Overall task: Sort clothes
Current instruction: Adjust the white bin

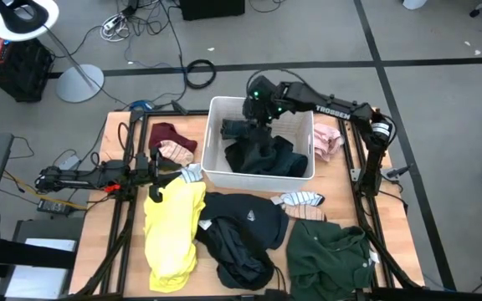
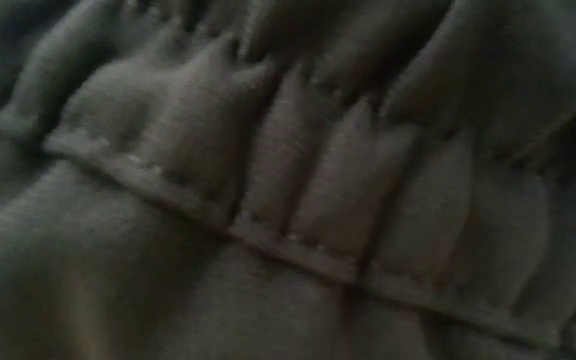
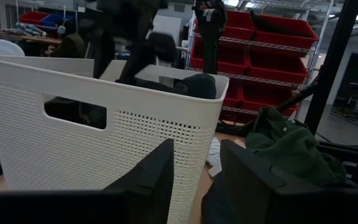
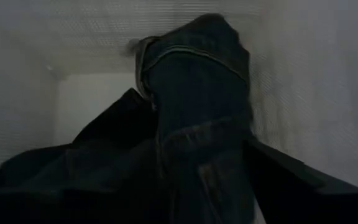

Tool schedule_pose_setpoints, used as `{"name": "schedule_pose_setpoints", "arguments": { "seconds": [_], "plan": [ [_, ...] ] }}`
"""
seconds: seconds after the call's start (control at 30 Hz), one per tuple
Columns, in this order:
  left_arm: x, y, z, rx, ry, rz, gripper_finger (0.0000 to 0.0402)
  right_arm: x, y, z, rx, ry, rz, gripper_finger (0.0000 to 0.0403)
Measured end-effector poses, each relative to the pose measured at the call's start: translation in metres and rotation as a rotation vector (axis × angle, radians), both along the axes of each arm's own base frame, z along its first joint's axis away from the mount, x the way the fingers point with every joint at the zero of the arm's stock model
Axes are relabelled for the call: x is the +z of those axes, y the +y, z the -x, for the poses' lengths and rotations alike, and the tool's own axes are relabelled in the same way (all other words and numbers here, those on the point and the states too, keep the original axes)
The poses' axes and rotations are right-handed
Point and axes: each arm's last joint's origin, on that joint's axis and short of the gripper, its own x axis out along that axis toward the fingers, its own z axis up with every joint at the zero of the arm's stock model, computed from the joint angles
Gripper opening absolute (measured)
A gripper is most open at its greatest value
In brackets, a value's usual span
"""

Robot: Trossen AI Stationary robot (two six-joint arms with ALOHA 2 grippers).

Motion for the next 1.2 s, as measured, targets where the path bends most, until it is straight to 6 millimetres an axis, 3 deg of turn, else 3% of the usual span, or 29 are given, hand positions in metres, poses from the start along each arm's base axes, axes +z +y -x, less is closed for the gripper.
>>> {"name": "schedule_pose_setpoints", "arguments": {
  "seconds": [0.2, 0.43, 0.6, 0.73, 0.87, 1.03, 1.2],
  "plan": [
    [0.0, 0.0, 0.0, 0.0, 0.0, 0.0, 0.0137, 0.048, 0.005, 0.012, -0.139, -0.042, -0.078, 0.0271],
    [0.0, 0.0, 0.0, 0.0, 0.0, 0.0, 0.0137, 0.106, 0.024, 0.034, -0.255, -0.163, -0.151, 0.0264],
    [0.0, 0.0, 0.0, 0.0, 0.0, 0.0, 0.0137, 0.144, 0.054, 0.068, -0.334, -0.27, -0.142, 0.0253],
    [0.0, 0.0, 0.0, 0.0, 0.0, 0.0, 0.0137, 0.165, 0.09, 0.101, -0.398, -0.309, -0.157, 0.0245],
    [0.0, 0.0, 0.0, 0.0, 0.0, 0.0, 0.0137, 0.177, 0.128, 0.126, -0.448, -0.33, -0.16, 0.024],
    [0.0, 0.0, 0.0, 0.0, 0.0, 0.0, 0.0137, 0.178, 0.175, 0.149, -0.523, -0.328, -0.155, 0.0235],
    [0.0, 0.0, 0.0, 0.0, 0.0, 0.0, 0.0137, 0.165, 0.222, 0.152, -0.526, -0.35, -0.13, 0.023]
  ]
}}
